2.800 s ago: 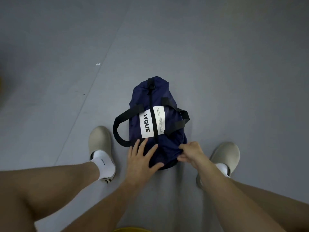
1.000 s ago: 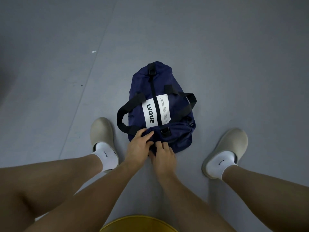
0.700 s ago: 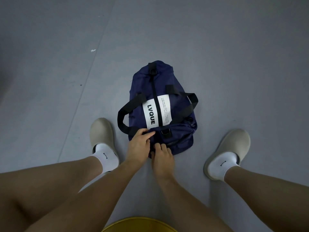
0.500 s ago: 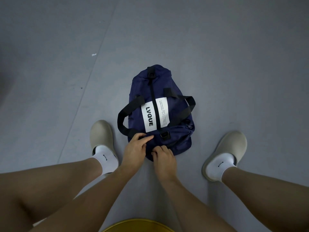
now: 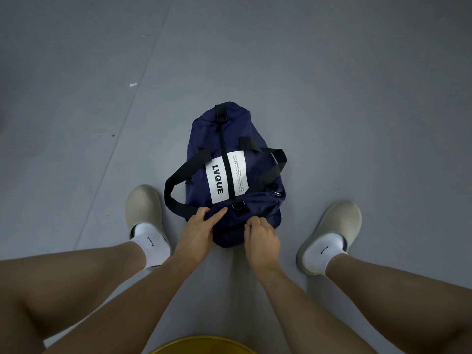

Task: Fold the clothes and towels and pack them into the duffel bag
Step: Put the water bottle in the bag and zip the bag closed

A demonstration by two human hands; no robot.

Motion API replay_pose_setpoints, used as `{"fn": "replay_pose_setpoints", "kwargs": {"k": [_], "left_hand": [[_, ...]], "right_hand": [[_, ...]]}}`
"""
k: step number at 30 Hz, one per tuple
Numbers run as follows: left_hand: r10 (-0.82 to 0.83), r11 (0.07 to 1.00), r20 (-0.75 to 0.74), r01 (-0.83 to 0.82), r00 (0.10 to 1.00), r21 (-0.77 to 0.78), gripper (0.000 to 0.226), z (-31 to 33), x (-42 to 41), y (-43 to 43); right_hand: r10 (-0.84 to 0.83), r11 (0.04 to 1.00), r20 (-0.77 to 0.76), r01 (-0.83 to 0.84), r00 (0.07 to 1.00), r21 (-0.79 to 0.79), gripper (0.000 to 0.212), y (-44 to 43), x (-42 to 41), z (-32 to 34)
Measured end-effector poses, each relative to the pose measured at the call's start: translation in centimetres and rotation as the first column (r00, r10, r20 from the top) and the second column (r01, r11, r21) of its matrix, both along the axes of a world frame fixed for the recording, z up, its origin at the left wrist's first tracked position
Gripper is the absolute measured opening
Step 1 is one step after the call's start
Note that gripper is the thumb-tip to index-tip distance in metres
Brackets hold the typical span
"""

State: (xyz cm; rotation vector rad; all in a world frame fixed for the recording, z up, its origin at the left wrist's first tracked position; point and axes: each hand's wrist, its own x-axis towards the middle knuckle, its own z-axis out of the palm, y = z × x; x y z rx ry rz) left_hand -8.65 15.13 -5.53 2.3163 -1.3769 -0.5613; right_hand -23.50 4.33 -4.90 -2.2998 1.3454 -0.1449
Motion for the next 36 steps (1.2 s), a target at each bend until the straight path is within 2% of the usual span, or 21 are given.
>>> {"fn": "replay_pose_setpoints", "kwargs": {"k": [5,16,21,23,25,28,29,31,33,36], "left_hand": [[0.017,0.999,0.002,-0.017,1.0,0.036,0.071,0.1,-0.1,0.3],[0.012,0.997,0.021,-0.014,1.0,0.082,0.073,1.2,-0.5,0.1],[-0.044,0.994,0.094,0.033,0.995,0.107,0.085,1.5,-1.0,-0.1],[-0.039,0.99,0.115,0.023,0.993,0.138,0.092,2.0,-1.3,0.0],[-0.03,0.993,0.114,0.017,0.993,0.115,0.083,2.5,-1.9,0.3],[0.028,0.998,-0.003,-0.027,1.0,0.052,0.04,5.0,-3.2,-1.1],[0.072,0.997,-0.06,-0.07,0.996,0.044,0.034,5.7,-3.5,-2.1],[0.125,0.991,-0.109,-0.118,0.986,0.066,0.041,6.2,-4.0,-3.8],[0.068,0.99,-0.043,-0.062,0.997,0.13,0.053,6.0,-4.5,-5.3],[-0.015,0.996,0.141,0.003,0.99,0.084,0.039,4.1,-4.6,-5.8]], "right_hand": [[-0.108,0.994,-0.035,0.108,0.994,0.009,0.015,-4.1,-2.0,0.2],[-0.1,0.995,-0.083,0.099,0.992,-0.02,0.018,-8.2,-3.9,0.6],[-0.021,0.995,-0.208,0.041,0.978,0.094,0.017,-11.4,-3.9,-0.1],[0.024,0.981,-0.19,0.014,0.982,0.195,0.011,-12.6,-3.2,0.2],[0.041,0.968,-0.141,-0.004,0.989,0.251,0.012,-14.0,-2.6,0.8],[0.077,0.984,-0.062,-0.065,0.995,0.165,0.019,-16.1,-1.3,1.9],[0.105,0.988,-0.031,-0.101,0.994,0.119,0.02,-16.8,-0.3,2.1],[0.172,0.984,0.025,-0.173,0.985,0.052,0.025,-18.1,2.5,2.8],[0.255,0.967,0.049,-0.256,0.966,0.009,0.032,-19.4,6.1,3.7],[0.416,0.907,-0.033,-0.417,0.909,-0.064,0.045,-21.5,12.8,4.4]]}}
